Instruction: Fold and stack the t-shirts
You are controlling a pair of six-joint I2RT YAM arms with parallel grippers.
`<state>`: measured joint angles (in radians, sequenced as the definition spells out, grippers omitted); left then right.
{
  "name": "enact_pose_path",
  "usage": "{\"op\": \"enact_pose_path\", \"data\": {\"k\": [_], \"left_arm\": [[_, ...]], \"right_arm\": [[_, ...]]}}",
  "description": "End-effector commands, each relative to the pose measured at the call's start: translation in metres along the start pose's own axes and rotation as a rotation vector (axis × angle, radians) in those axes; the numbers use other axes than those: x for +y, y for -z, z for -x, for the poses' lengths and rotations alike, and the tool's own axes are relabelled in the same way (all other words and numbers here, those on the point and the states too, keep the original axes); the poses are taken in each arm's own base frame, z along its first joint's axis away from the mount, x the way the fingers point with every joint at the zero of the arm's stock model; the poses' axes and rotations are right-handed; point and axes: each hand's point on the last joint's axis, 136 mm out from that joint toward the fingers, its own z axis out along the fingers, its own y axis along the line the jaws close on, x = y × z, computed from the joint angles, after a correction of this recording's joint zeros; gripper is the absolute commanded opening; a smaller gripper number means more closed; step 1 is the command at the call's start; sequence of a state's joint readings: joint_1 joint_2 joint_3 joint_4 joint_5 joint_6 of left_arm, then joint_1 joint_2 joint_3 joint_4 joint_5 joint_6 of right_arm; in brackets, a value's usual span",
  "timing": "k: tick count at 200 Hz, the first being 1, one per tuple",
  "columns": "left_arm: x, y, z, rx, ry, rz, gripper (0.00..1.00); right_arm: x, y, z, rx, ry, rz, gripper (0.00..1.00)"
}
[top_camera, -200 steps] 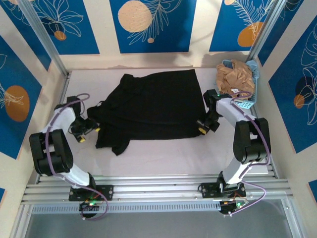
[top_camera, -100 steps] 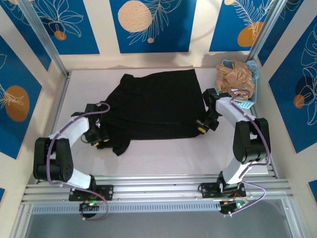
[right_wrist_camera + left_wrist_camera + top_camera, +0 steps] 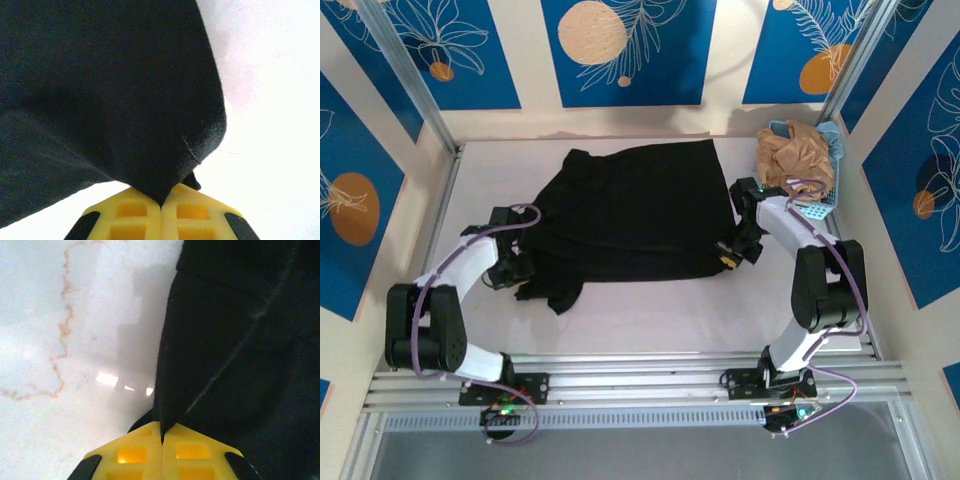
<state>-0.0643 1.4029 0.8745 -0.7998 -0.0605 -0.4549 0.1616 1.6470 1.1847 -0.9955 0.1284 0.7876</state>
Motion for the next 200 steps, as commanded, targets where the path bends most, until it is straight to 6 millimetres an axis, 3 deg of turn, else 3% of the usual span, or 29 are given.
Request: {"op": "enact_pose_path", "data": {"k": [1,37,69,91,133,140,149,157,165,183,200], "left_arm": [[0.003,0.046,-0.014,-0.025,0.062,-0.018,0.00],[0.001,0.081,-0.025,-0.098,0.169,-0.056,0.00],[-0.009,0.093,0.003,-0.139,0.207,-0.059,0.00],[-0.016,0.076,0.028,-0.126,0.173,-0.010,0.00],[-0.011,0.006,0.069,-0.066,0.095,0.126,0.00],[-0.008,0.001,0.074,-0.063,0.079,0.151,0.10],[-0.004,0.000,0.076,-0.056,0.062,0.183,0.31],[0.000,0.005,0.075,-0.063,0.056,0.199,0.49],[0.005,0.013,0.069,-0.074,0.056,0.209,0.59],[0.018,0.030,0.043,-0.074,0.069,0.206,0.65],[0.025,0.029,0.008,-0.018,0.071,0.180,0.68]], "right_arm": [[-0.004,0.027,0.001,-0.067,0.024,0.006,0.00],[-0.005,0.053,0.012,-0.133,0.027,0.016,0.00],[-0.002,0.065,0.028,-0.163,0.019,0.031,0.00],[0.008,0.059,0.040,-0.146,0.016,0.037,0.00],[0.024,0.036,0.052,-0.089,0.025,0.020,0.00],[0.026,0.033,0.052,-0.078,0.030,0.016,0.00],[0.028,0.031,0.051,-0.074,0.033,0.016,0.00],[0.028,0.030,0.049,-0.070,0.040,0.014,0.00],[0.027,0.030,0.046,-0.068,0.045,0.011,0.00],[0.022,0.026,0.038,-0.061,0.046,0.006,0.00],[0.017,0.024,0.031,-0.051,0.045,0.010,0.00]]}}
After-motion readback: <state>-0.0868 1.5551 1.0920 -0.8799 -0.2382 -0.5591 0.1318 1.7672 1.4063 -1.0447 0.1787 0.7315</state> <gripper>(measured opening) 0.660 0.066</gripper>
